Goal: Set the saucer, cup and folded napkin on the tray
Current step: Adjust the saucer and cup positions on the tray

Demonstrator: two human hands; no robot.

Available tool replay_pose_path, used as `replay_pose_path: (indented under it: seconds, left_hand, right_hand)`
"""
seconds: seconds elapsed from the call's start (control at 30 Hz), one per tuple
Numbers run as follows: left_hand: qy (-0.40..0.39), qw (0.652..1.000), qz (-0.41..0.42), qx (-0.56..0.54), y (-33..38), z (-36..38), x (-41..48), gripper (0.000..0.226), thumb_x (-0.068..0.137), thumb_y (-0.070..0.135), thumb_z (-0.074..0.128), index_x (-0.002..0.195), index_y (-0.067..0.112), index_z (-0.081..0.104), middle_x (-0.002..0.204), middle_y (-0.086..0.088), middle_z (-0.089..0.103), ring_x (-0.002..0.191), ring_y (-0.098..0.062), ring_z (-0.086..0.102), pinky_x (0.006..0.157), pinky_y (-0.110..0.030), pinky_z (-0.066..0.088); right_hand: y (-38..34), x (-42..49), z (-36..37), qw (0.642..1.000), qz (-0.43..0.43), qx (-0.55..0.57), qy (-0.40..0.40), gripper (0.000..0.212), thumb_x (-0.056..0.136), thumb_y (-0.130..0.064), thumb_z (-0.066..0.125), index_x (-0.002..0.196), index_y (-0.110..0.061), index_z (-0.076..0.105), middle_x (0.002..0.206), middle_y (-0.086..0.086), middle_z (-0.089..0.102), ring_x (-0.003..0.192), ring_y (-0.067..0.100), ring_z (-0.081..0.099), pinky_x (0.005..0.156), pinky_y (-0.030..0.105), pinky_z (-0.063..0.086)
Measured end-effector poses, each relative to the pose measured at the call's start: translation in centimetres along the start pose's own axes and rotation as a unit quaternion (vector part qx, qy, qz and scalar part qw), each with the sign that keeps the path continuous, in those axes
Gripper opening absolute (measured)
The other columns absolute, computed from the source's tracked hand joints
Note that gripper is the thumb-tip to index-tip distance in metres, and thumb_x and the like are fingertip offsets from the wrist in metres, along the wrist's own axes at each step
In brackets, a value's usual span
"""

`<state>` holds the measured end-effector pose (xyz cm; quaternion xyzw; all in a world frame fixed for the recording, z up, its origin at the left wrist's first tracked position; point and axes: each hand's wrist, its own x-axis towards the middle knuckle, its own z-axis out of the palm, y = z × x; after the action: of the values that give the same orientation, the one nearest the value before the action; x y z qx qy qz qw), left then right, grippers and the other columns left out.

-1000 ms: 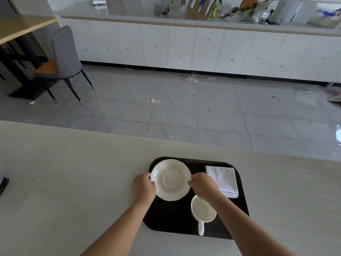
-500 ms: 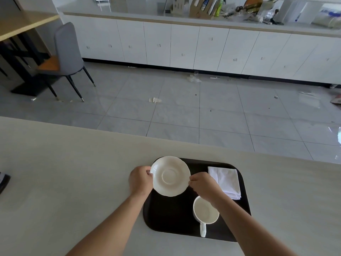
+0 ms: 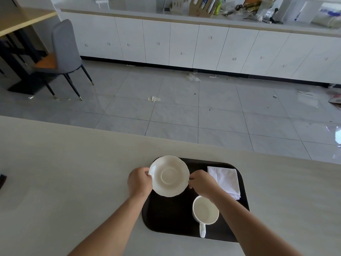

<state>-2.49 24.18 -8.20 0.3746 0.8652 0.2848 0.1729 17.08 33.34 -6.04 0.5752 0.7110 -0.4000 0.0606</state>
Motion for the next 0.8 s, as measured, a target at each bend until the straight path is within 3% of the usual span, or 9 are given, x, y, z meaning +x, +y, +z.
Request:
replay_pose_path:
  seconds: [0.23, 0.4, 0.5, 0.57, 0.67, 0.73, 0.8]
  left_hand:
    - [0.002, 1.000, 0.025, 0.006, -0.1, 0.0, 0.1, 0.032, 0.063, -0.009, 0.045, 0.052, 0.016, 0.027, 0.050, 0.002, 0.025, 0.057, -0.019, 0.024, 0.051, -0.035, 0.014]
    - [-0.002, 0.999, 0.034, -0.013, -0.2, -0.3, 0.2, 0.035, 0.063, -0.007, 0.046, 0.052, 0.018, 0.024, 0.050, 0.003, 0.022, 0.055, -0.017, 0.019, 0.050, -0.033, 0.012]
    - [-0.008, 0.999, 0.023, -0.034, -0.3, -0.3, 0.3, 0.030, 0.062, -0.005, 0.045, 0.052, 0.016, 0.026, 0.050, 0.002, 0.023, 0.055, -0.018, 0.018, 0.051, -0.032, 0.014]
    - [-0.021, 0.999, 0.000, -0.044, -0.6, -0.2, 0.5, 0.021, 0.065, -0.002, 0.048, 0.053, 0.012, 0.038, 0.052, 0.000, 0.032, 0.055, -0.018, 0.026, 0.051, -0.031, 0.022]
    - [-0.039, 0.996, -0.036, -0.067, -1.1, 0.0, 0.3, 0.007, 0.074, 0.006, 0.053, 0.068, 0.007, 0.058, 0.059, -0.001, 0.045, 0.061, -0.019, 0.040, 0.057, -0.035, 0.034]
    - [-0.043, 0.993, -0.060, -0.092, -1.5, -0.2, -0.4, 0.018, 0.082, 0.012, 0.057, 0.094, 0.015, 0.070, 0.066, 0.007, 0.057, 0.071, -0.017, 0.054, 0.068, -0.033, 0.041]
    - [-0.043, 0.992, -0.069, -0.095, -2.2, -0.3, -1.2, 0.031, 0.087, 0.016, 0.057, 0.116, 0.014, 0.066, 0.087, 0.006, 0.069, 0.091, -0.017, 0.063, 0.078, -0.028, 0.041]
  right_hand:
    - [-0.1, 0.1, -0.1, 1.000, 0.011, 0.014, -0.001, 0.021, 0.079, -0.005, 0.052, 0.087, 0.005, 0.069, 0.095, 0.023, 0.072, 0.071, 0.024, 0.051, 0.063, 0.032, 0.037]
    - [-0.1, -0.1, -0.1, 1.000, 0.004, 0.009, 0.002, 0.021, 0.079, -0.005, 0.051, 0.088, 0.004, 0.068, 0.096, 0.024, 0.071, 0.070, 0.022, 0.048, 0.064, 0.033, 0.036]
    - [-0.2, -0.2, -0.1, 1.000, -0.005, 0.002, 0.002, 0.021, 0.081, -0.005, 0.049, 0.088, 0.005, 0.067, 0.088, 0.023, 0.068, 0.072, 0.024, 0.050, 0.064, 0.033, 0.036]
    - [-0.3, -0.6, -0.3, 1.000, -0.008, -0.005, 0.003, 0.019, 0.083, -0.007, 0.050, 0.085, 0.004, 0.065, 0.078, 0.019, 0.062, 0.072, 0.024, 0.049, 0.063, 0.033, 0.035]
    - [-0.1, -1.8, -0.6, 0.999, -0.015, 0.000, 0.032, 0.020, 0.090, -0.016, 0.051, 0.074, -0.008, 0.058, 0.068, 0.006, 0.056, 0.068, 0.025, 0.051, 0.059, 0.035, 0.036]
    - [0.6, -3.2, -0.9, 0.996, -0.025, 0.021, 0.078, 0.020, 0.096, -0.022, 0.053, 0.092, -0.009, 0.068, 0.087, 0.008, 0.070, 0.086, 0.029, 0.063, 0.071, 0.037, 0.047]
    - [1.8, -4.8, -1.0, 0.990, -0.027, 0.050, 0.130, 0.024, 0.098, -0.024, 0.054, 0.108, -0.008, 0.070, 0.105, 0.011, 0.074, 0.099, 0.030, 0.065, 0.082, 0.038, 0.050]
